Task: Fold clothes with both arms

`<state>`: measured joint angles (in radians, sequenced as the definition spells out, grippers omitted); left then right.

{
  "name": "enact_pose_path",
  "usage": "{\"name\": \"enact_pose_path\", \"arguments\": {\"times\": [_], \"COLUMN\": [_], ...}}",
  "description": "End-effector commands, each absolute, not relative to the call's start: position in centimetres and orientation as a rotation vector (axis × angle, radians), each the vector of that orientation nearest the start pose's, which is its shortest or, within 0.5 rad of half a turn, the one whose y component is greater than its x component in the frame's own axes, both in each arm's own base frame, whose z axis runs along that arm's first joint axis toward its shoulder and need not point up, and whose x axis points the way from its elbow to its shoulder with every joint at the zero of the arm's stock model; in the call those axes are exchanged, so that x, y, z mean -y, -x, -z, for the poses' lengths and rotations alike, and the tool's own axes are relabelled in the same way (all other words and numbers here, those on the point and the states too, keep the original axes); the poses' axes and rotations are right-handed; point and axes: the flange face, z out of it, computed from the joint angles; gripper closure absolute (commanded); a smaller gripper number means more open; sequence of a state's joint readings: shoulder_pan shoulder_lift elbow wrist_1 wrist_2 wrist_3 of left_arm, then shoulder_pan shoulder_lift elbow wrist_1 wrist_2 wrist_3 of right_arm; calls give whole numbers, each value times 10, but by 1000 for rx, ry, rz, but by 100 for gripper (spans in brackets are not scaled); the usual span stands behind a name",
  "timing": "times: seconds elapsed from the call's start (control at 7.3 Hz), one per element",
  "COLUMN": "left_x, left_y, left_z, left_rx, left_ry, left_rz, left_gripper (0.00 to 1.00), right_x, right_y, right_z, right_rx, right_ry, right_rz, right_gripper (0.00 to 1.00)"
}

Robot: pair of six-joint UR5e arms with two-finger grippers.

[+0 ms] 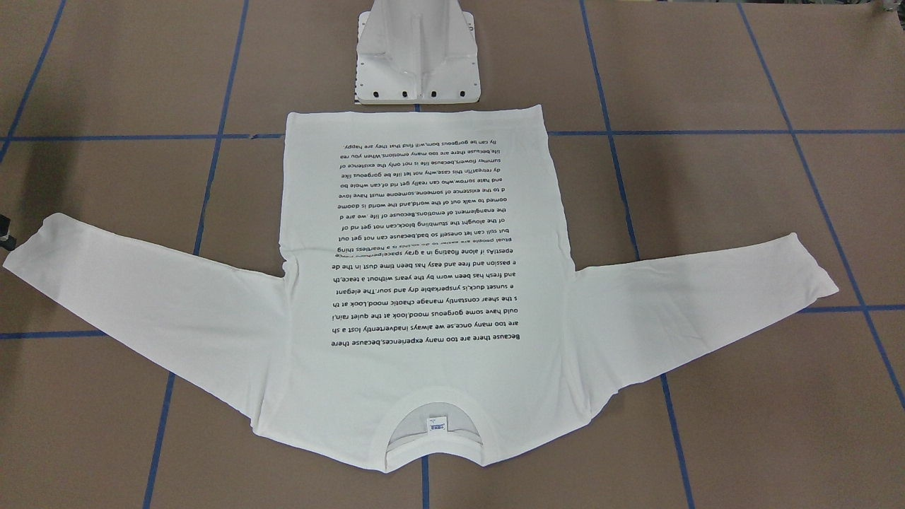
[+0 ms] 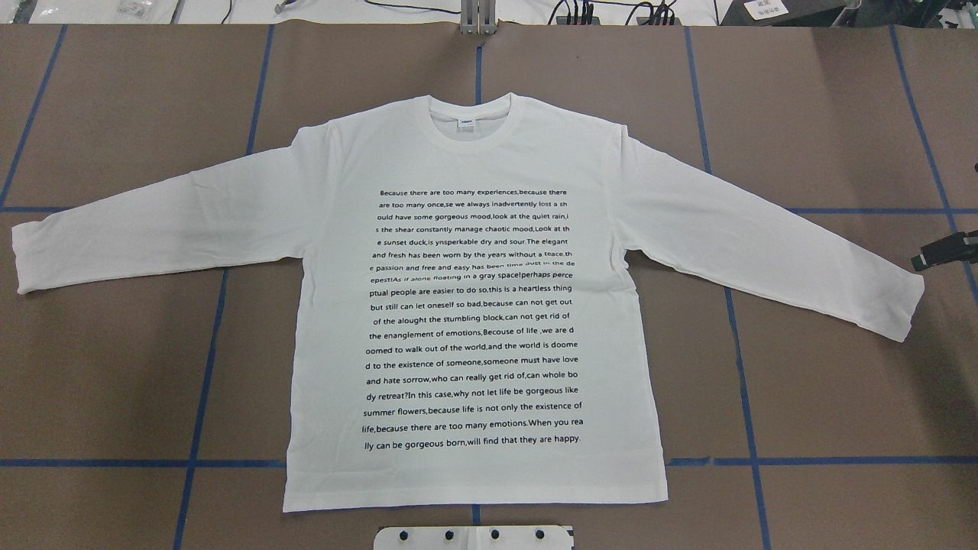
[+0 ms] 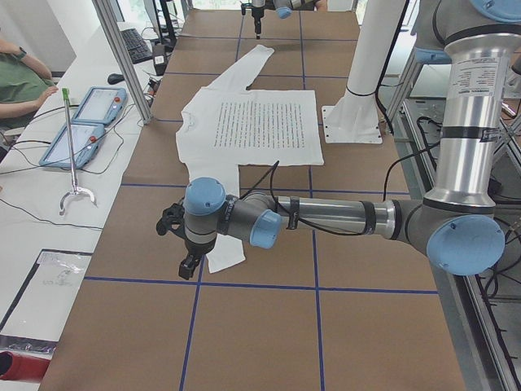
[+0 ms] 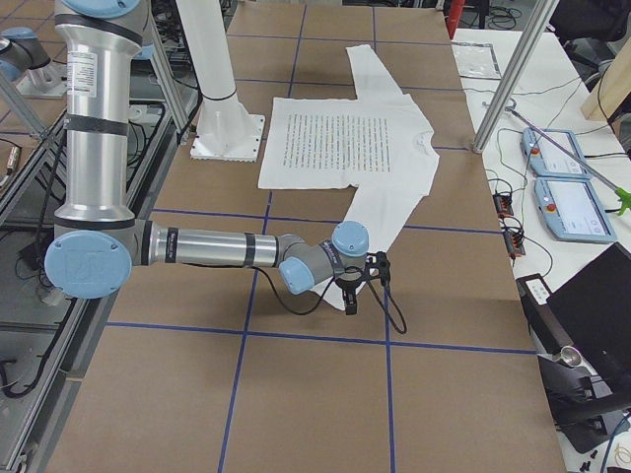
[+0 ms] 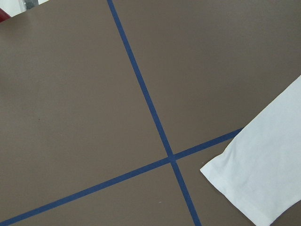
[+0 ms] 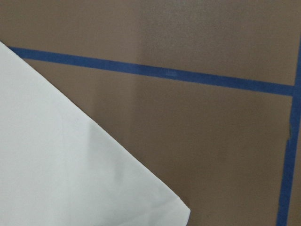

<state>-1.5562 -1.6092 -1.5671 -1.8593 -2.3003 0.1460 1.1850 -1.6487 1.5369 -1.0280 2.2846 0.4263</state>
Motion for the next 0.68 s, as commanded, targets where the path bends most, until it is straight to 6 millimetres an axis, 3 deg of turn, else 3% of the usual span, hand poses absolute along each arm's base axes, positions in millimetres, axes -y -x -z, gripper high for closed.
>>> {"name": "enact_pose_path", "arguments": {"times": [0.0, 0.55], "left_x": [527, 527], "left_y": [59, 59], "left_z": [-612, -612], "left_rx": [-703, -703], "left_ry": [-359, -359], "left_rz": [-273, -274], "left_gripper": [0, 0], "right_x": [464, 463], "right_y": [144, 166], "right_z": [-659, -680], "right_rx": [793, 780], "right_ry": [-79, -28], "right_rz": [150, 177], "right_gripper": [0, 1]}}
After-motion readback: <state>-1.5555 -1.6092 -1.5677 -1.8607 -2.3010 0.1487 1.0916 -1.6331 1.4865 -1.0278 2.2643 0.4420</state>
